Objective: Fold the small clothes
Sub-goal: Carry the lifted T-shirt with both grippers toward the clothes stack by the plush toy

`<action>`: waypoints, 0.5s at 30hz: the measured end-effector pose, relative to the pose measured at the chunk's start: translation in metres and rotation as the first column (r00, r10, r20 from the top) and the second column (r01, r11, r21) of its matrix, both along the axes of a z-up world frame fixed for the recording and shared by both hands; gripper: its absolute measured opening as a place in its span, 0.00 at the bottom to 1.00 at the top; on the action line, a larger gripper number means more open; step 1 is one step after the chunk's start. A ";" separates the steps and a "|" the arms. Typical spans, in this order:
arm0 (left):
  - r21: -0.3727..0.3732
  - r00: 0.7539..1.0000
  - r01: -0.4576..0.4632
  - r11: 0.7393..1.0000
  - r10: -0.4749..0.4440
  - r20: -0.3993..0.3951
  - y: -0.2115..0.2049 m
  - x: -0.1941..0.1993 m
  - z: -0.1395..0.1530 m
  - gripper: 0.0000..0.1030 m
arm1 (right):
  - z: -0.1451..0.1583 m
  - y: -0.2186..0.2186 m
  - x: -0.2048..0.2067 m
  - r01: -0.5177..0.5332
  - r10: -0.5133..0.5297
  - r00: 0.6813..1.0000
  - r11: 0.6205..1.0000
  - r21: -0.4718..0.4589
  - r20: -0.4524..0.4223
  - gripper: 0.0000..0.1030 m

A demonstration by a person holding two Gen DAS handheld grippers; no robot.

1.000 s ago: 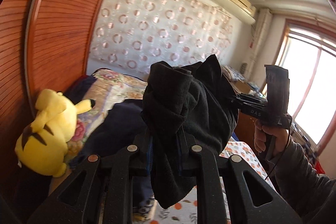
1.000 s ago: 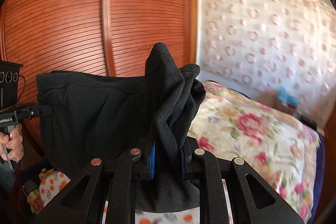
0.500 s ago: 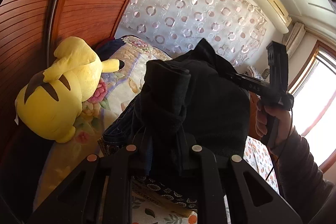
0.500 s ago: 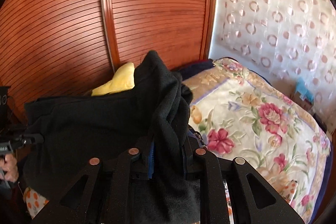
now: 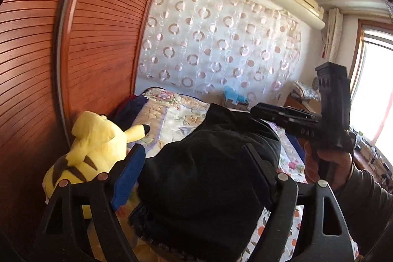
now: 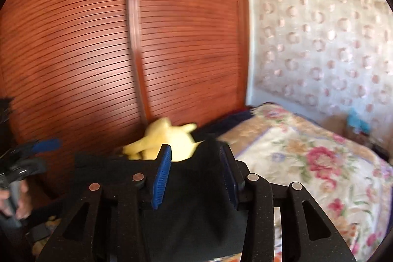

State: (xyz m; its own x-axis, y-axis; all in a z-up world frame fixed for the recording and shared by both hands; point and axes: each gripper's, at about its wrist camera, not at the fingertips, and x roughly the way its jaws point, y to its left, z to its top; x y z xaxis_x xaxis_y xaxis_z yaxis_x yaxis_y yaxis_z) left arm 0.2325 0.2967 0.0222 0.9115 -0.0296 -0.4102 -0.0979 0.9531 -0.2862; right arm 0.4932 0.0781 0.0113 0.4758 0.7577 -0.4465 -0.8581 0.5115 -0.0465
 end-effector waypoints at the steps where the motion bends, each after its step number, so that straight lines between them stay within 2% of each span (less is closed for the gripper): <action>1: 0.001 1.000 0.002 1.000 -0.002 -0.022 -0.001 0.008 -0.002 0.78 | -0.006 0.004 0.002 -0.006 0.006 1.000 1.000 -0.012 0.001 0.41; 4: 0.014 0.994 0.019 1.000 -0.017 -0.109 -0.007 0.033 -0.018 0.78 | -0.016 0.009 0.021 0.006 -0.007 1.000 0.999 -0.041 -0.009 0.41; 6: 0.076 0.984 0.001 0.997 0.012 -0.177 -0.010 0.040 -0.036 0.78 | -0.020 0.015 0.036 0.035 -0.036 0.999 0.998 -0.061 -0.015 0.41; 8: 0.073 0.976 -0.015 0.997 0.030 -0.215 -0.005 0.041 -0.054 0.77 | -0.030 0.019 0.047 0.054 -0.055 0.998 0.996 -0.075 -0.011 0.41; 12: 0.049 0.967 -0.021 0.999 0.033 -0.254 -0.004 0.040 -0.076 0.77 | -0.053 0.034 0.057 0.061 -0.064 0.997 0.995 -0.081 -0.035 0.41; 15: 0.041 0.967 -0.023 0.999 0.033 -0.253 -0.009 0.037 -0.078 0.77 | -0.062 0.036 0.061 0.064 -0.066 0.995 0.998 -0.027 -0.074 0.41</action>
State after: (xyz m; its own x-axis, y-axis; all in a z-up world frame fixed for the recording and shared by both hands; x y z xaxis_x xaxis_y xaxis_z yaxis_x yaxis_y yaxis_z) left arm 0.2700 0.2875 -0.0554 0.7780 0.0140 -0.6281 -0.1894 0.9585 -0.2132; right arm 0.5544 0.1144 -0.0508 0.4885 0.7146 -0.5008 -0.8245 0.5658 0.0030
